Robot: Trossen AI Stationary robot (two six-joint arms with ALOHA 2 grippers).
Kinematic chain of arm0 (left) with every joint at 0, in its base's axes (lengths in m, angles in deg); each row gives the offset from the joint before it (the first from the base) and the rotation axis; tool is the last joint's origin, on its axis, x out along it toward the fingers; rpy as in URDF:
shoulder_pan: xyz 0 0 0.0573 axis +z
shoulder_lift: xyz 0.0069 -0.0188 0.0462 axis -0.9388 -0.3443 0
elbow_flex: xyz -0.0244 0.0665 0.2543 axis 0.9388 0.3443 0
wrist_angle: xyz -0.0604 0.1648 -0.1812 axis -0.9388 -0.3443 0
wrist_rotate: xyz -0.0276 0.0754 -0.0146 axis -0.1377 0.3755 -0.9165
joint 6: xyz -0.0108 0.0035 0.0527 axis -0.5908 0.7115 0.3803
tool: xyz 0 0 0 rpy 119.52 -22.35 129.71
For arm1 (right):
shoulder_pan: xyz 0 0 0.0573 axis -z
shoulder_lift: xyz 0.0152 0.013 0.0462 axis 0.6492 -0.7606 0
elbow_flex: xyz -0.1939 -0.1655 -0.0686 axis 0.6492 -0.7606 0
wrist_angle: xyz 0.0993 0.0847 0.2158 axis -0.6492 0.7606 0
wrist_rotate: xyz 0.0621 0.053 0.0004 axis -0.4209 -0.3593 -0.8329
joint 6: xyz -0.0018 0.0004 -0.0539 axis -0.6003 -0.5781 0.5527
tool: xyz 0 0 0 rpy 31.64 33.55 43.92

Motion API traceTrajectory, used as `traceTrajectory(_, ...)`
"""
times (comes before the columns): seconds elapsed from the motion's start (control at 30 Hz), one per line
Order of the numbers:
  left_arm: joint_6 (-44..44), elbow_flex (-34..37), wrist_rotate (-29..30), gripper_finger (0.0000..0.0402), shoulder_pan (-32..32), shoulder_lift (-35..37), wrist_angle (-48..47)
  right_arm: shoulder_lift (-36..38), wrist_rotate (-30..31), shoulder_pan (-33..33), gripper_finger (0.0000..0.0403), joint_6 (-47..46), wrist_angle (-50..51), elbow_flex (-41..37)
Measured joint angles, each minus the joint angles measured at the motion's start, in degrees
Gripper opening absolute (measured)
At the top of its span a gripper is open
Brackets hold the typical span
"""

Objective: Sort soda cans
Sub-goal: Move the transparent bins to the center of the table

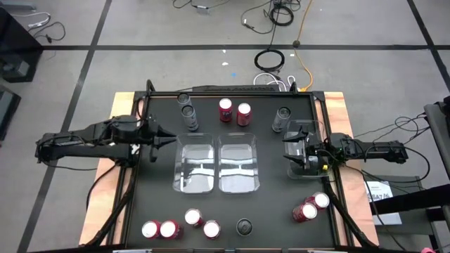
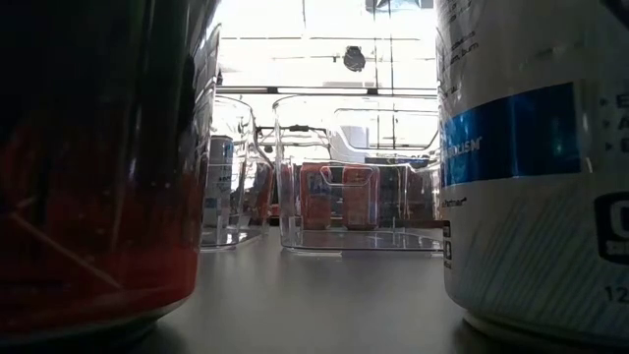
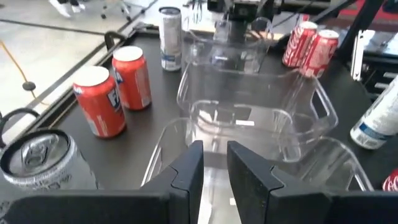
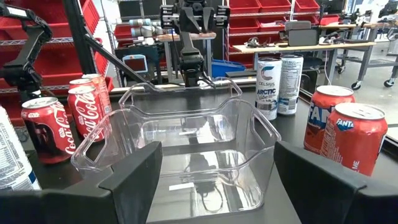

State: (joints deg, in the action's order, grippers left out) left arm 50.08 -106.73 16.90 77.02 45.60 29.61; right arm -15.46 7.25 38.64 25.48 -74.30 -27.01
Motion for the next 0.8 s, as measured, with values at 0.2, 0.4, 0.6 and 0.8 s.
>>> traceTrajectory(0.2, 0.0, 0.0, 0.2, 0.0082, 0.0, 0.0, 4.3, 0.0, 0.0, 0.0, 0.0303, 0.0, 0.0, 0.0)
traceTrajectory(0.4, 0.0, 0.0, 0.2, 0.0082, 0.0, 0.0, 5.3, 0.0, 0.2, 0.0, 0.0303, 0.4, 0.0, 0.0)
traceTrajectory(0.6, 0.0, 0.0, 0.1, 0.0082, 0.0, 0.0, 5.3, 0.0, 0.2, 0.0, 0.0303, 0.2, -0.4, 0.0)
traceTrajectory(0.8, 0.0, 0.0, 0.1, 0.0082, 0.0, 0.0, 5.3, 0.0, 9.4, 0.0, 0.0301, -4.2, -6.3, 0.8)
